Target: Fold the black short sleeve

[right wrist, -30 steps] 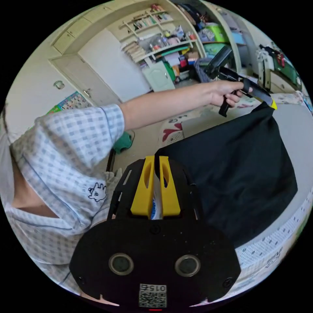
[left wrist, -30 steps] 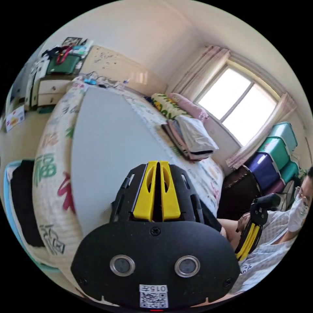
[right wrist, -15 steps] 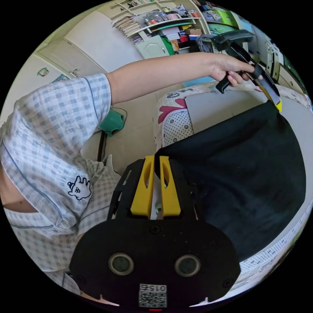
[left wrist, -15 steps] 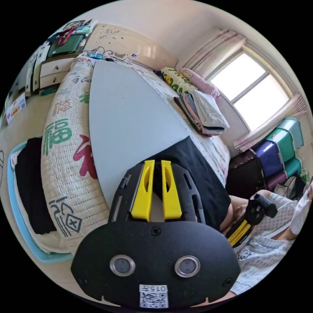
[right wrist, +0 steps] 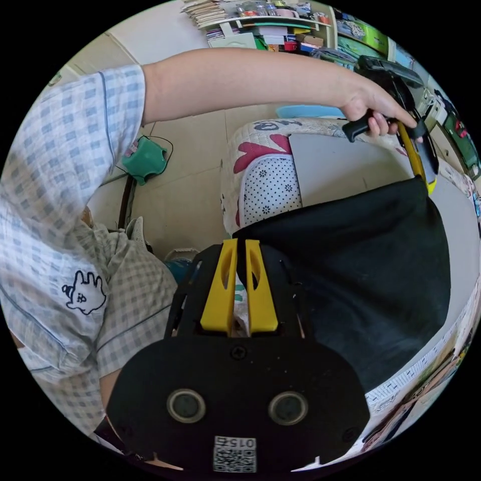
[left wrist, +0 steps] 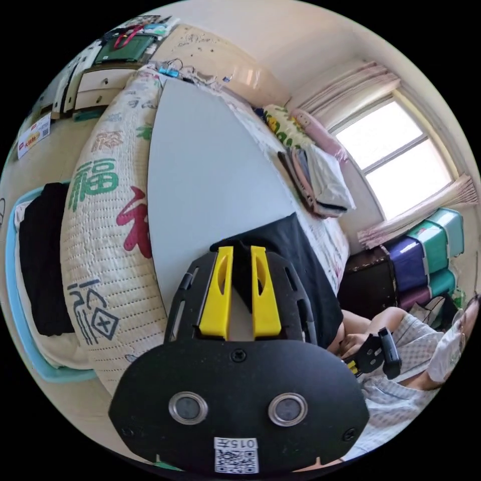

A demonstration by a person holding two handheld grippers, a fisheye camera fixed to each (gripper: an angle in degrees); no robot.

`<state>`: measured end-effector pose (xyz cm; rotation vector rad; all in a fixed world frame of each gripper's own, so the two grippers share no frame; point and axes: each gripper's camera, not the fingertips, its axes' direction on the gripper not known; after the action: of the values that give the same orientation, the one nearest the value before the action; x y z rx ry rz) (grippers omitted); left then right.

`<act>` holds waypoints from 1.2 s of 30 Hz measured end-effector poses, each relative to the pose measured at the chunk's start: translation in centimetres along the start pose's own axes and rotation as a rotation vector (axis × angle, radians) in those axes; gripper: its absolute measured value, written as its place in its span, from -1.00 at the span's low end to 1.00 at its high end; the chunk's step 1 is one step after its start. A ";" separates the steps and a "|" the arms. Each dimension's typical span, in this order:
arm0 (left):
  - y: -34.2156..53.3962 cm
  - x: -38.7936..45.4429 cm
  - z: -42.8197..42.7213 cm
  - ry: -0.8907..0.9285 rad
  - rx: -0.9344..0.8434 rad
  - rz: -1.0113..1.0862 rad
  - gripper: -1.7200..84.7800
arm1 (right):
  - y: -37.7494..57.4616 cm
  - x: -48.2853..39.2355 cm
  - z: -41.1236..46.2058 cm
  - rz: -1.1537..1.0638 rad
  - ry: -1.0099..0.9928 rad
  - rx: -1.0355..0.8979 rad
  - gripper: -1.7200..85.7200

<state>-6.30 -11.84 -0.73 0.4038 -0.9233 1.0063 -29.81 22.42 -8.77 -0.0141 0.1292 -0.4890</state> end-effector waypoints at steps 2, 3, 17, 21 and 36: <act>0.2 0.1 -0.2 -0.022 0.062 0.006 -0.93 | 0.1 0.0 -0.4 0.000 0.007 0.010 -0.91; 0.3 0.1 -0.1 -0.041 0.069 0.005 -0.93 | 0.1 0.0 -0.5 0.003 0.007 0.013 -0.91; 6.5 2.3 2.5 -0.322 0.116 0.091 -0.90 | 5.7 -0.3 -4.9 -0.236 -0.394 0.005 -0.90; 12.7 5.4 2.1 -0.258 0.148 0.178 -0.84 | 13.4 0.5 -12.0 -0.179 -0.193 0.305 -0.90; 30.2 2.5 8.1 0.011 0.081 -0.065 -0.78 | 35.3 7.3 -5.6 0.703 -0.006 0.349 -0.77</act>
<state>-35.41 -0.71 2.60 0.4928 -0.8566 0.9879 -7.62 50.25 -16.77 0.3618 0.0352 0.1955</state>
